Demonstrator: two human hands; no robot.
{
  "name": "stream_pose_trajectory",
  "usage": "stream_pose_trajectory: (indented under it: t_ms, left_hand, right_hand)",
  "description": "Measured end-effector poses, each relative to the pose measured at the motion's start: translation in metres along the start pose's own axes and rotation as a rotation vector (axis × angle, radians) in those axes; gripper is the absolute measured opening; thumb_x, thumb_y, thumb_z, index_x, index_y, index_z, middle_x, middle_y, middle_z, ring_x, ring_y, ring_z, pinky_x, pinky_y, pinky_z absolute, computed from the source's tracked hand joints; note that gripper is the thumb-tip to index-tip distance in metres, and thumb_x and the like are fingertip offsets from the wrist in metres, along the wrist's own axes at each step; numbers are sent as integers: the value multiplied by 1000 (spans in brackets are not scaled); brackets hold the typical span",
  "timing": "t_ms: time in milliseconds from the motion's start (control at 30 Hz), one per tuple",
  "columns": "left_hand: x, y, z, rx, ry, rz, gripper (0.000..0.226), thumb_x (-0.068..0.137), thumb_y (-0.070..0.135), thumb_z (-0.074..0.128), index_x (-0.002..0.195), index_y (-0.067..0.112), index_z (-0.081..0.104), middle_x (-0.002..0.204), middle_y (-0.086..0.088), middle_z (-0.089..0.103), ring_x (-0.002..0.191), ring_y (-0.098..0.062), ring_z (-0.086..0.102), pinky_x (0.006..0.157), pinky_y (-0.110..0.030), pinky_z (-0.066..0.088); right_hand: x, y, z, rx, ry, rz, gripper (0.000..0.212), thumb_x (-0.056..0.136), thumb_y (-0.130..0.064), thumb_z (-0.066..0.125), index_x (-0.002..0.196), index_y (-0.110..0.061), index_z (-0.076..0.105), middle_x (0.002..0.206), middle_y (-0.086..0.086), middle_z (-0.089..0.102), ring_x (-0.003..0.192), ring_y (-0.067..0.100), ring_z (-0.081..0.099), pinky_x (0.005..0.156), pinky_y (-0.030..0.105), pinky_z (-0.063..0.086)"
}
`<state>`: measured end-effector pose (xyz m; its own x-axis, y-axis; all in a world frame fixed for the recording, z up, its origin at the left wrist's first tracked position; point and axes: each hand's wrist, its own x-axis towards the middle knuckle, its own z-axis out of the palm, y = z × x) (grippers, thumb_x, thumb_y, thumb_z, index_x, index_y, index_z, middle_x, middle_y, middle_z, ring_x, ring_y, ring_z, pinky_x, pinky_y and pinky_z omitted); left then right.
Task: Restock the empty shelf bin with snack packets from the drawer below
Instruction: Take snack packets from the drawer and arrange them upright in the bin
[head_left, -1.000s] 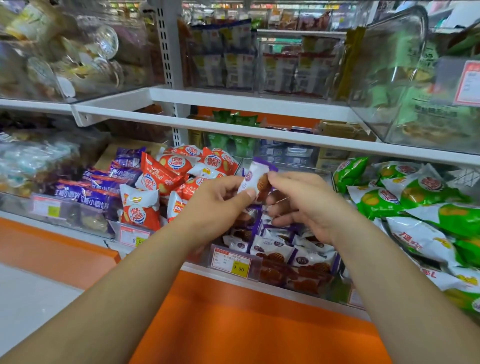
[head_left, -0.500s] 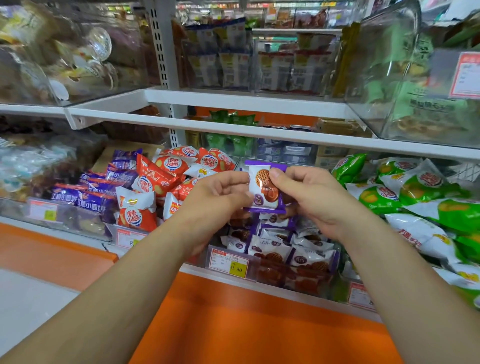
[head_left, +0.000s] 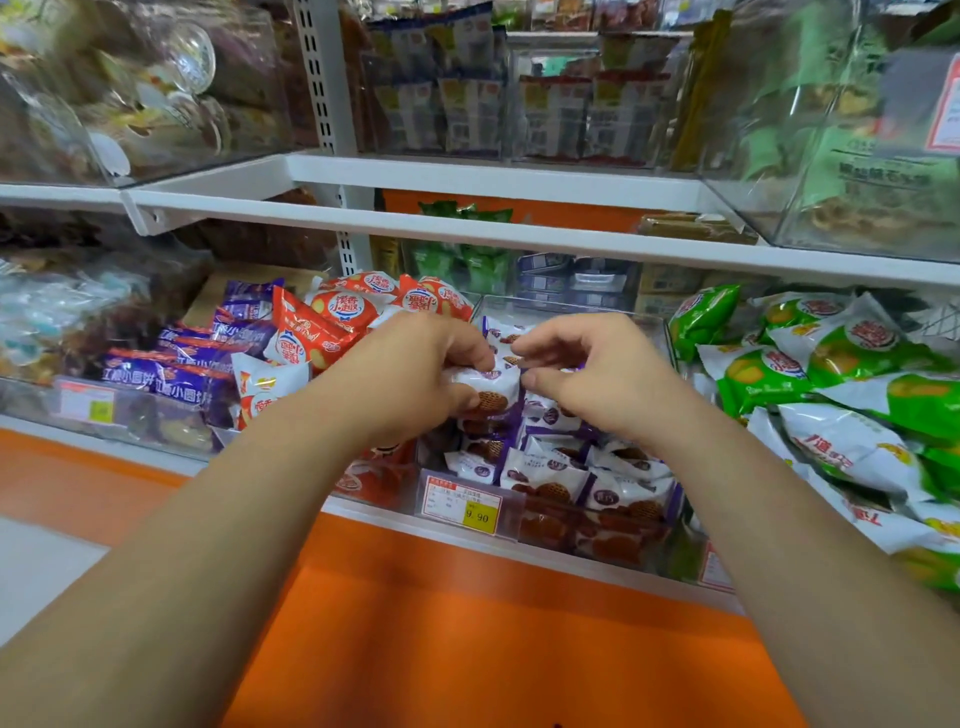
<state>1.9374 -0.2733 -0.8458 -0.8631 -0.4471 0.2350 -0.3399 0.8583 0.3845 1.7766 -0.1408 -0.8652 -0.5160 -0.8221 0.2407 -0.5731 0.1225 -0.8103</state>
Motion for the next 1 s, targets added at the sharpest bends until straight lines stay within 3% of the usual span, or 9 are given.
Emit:
stream_pose_trajectory:
  t_ms: [133, 267, 367, 433, 567, 733, 833, 900, 1000]
  left_hand:
    - [16, 1, 15, 144, -71, 15, 29, 86, 21, 76, 110, 37, 73, 92, 15, 56, 89, -14, 57, 79, -26, 42]
    - [28, -10, 40, 255, -75, 20, 26, 86, 24, 72, 108, 38, 73, 83, 14, 56, 110, -19, 54, 100, -39, 29]
    - [36, -12, 54, 394, -28, 19, 21, 88, 28, 68, 104, 41, 74, 100, 9, 66, 119, -19, 49, 102, -43, 26]
    - [40, -13, 61, 434, -3, -1, 18, 85, 31, 71, 100, 39, 76, 106, 8, 67, 118, -20, 51, 101, -43, 25]
    - [40, -19, 69, 559, -33, 11, 22, 78, 48, 79, 96, 38, 76, 97, 8, 70, 108, -19, 57, 95, -41, 21]
    - [39, -15, 75, 638, -21, 4, 16, 81, 37, 76, 97, 38, 76, 95, 8, 71, 104, -18, 57, 95, -41, 21]
    - [41, -9, 67, 602, -71, -28, 14, 85, 28, 74, 97, 35, 75, 97, 9, 72, 104, -20, 59, 99, -43, 22]
    - [42, 0, 57, 529, -10, -24, 20, 89, 21, 69, 103, 34, 73, 103, 7, 72, 108, -23, 59, 105, -46, 27]
    - [41, 17, 48, 172, 95, 2, 17, 94, 38, 66, 108, 30, 73, 97, 6, 73, 97, -22, 63, 95, -41, 48]
  right_hand:
    - [1, 12, 10, -216, -83, 13, 30, 85, 1, 71, 104, -20, 79, 90, -2, 76, 84, 14, 73, 84, 40, 61]
    - [0, 20, 18, -334, -50, 0, 20, 83, -15, 72, 97, -26, 80, 89, -10, 76, 86, 11, 71, 85, 37, 60]
    - [4, 28, 23, -387, -4, -6, 7, 87, -26, 72, 88, -25, 79, 77, -7, 74, 72, 15, 70, 76, 39, 60]
    - [8, 34, 20, -360, 50, -9, 11, 90, -21, 70, 94, -24, 80, 83, -9, 75, 78, 15, 70, 80, 35, 59]
    - [11, 42, -11, -326, 172, 9, 19, 91, -12, 67, 102, -20, 80, 92, -5, 75, 87, 13, 69, 85, 27, 53]
    - [3, 55, -47, -424, 135, 101, 10, 92, -14, 69, 93, -17, 79, 81, -8, 72, 74, 12, 66, 69, 21, 46]
    - [-3, 52, -55, -439, -34, 135, 10, 88, -28, 78, 89, -18, 78, 78, -5, 73, 67, 7, 62, 67, 24, 47]
    - [-3, 50, -57, -427, -44, 116, 17, 84, -37, 81, 88, -21, 77, 79, -7, 71, 72, 10, 65, 68, 27, 51]
    - [-1, 50, -52, -436, 10, 79, 17, 87, -34, 79, 93, -19, 78, 82, -2, 72, 80, 19, 68, 76, 33, 57]
